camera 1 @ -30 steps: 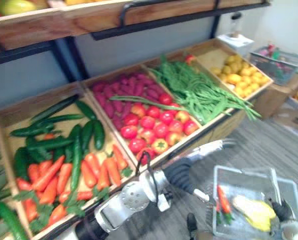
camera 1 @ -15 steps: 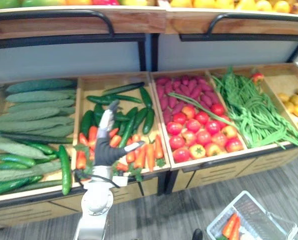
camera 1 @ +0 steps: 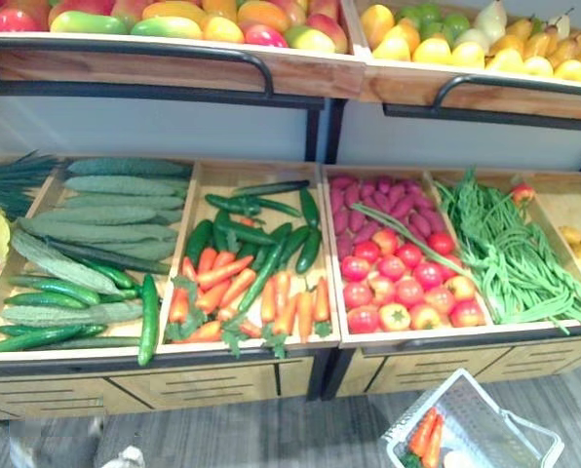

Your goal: Pick vegetable in the basket

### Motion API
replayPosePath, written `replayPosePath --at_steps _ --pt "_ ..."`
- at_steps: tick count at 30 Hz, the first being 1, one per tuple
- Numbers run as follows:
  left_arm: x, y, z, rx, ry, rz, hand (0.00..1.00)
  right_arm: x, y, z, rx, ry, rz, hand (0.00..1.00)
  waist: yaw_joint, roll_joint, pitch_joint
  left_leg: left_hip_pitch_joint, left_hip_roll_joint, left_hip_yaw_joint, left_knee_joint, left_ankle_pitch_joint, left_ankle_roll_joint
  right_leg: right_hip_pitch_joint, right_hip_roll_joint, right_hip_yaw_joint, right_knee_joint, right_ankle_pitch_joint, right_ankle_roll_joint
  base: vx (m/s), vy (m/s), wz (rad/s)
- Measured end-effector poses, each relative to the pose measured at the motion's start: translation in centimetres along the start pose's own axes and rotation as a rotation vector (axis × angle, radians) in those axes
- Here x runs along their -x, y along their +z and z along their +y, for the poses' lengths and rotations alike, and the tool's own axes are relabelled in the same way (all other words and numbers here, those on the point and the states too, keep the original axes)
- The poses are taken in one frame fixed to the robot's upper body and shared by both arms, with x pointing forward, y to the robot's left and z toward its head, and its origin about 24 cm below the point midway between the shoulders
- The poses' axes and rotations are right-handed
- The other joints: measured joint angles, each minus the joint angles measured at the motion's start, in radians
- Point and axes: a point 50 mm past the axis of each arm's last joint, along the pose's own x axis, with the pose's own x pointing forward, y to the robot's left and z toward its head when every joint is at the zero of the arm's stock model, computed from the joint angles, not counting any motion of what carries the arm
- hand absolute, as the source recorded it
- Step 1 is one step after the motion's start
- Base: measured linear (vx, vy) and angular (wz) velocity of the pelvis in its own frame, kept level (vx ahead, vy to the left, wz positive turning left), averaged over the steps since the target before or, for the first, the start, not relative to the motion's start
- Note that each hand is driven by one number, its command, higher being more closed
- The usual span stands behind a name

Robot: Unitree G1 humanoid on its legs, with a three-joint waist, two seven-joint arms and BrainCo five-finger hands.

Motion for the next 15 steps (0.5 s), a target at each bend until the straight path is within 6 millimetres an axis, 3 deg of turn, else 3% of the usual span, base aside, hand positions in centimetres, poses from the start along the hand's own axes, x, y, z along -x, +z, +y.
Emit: replayPosePath --at_steps 1,3,6,8,11,15 --pt "0.1 -1.2 0.2 0.0 0.01 0.063 0.0 0.0 -0.1 -0.1 -0.002 -0.005 0.006 1.0 -0.001 0.001 -0.001 0.002 -0.001 0.0 -0.008 0.004 -0.001 -0.002 0.001 0.0 -0.002 0.0 0.0 0.0 0.0 0.0" --pt "1.0 -6.2 1.4 -0.01 0.053 0.311 0.0 0.0 -0.4 -0.6 -0.033 -0.031 0.021 1.0 -0.009 0.008 -0.012 0.005 -0.006 -0.001 -0.048 0.023 -0.002 -0.012 0.008 -0.001 -0.023 0.0 -0.001 0.01 -0.015 0.0" --pt "3.3 -10.8 2.1 -0.048 0.031 0.551 0.0 -0.2 -1.0 -1.5 -0.062 -0.068 0.059 1.0 -0.016 0.029 -0.025 0.02 -0.024 -0.02 -0.106 0.059 -0.006 -0.012 0.011 -0.008 -0.047 0.002 0.001 0.08 -0.015 0.1" --pt "4.7 -12.5 1.8 -0.051 -0.051 0.66 0.0 -0.4 -1.0 -1.9 -0.059 -0.076 0.075 1.0 -0.017 0.036 -0.03 0.024 -0.03 -0.022 -0.12 0.07 0.001 -0.012 0.018 -0.006 -0.053 0.011 0.014 0.09 -0.003 0.03" --pt "6.6 -13.6 0.2 -0.141 -0.294 0.71 0.0 -0.9 -0.1 -1.8 -0.038 -0.06 0.068 1.0 -0.02 0.049 -0.03 0.036 -0.036 -0.017 -0.131 0.074 0.0 -0.008 0.022 0.008 -0.063 0.012 0.015 0.06 -0.003 -0.1" --pt "6.4 -11.6 -3.2 -0.218 -0.555 0.578 0.0 -1.0 0.9 -0.6 0.028 0.001 0.034 1.0 -0.025 0.056 -0.019 0.054 -0.031 -0.017 -0.133 0.068 -0.007 0.006 0.03 0.016 -0.069 0.012 0.015 0.02 -0.025 -0.08"
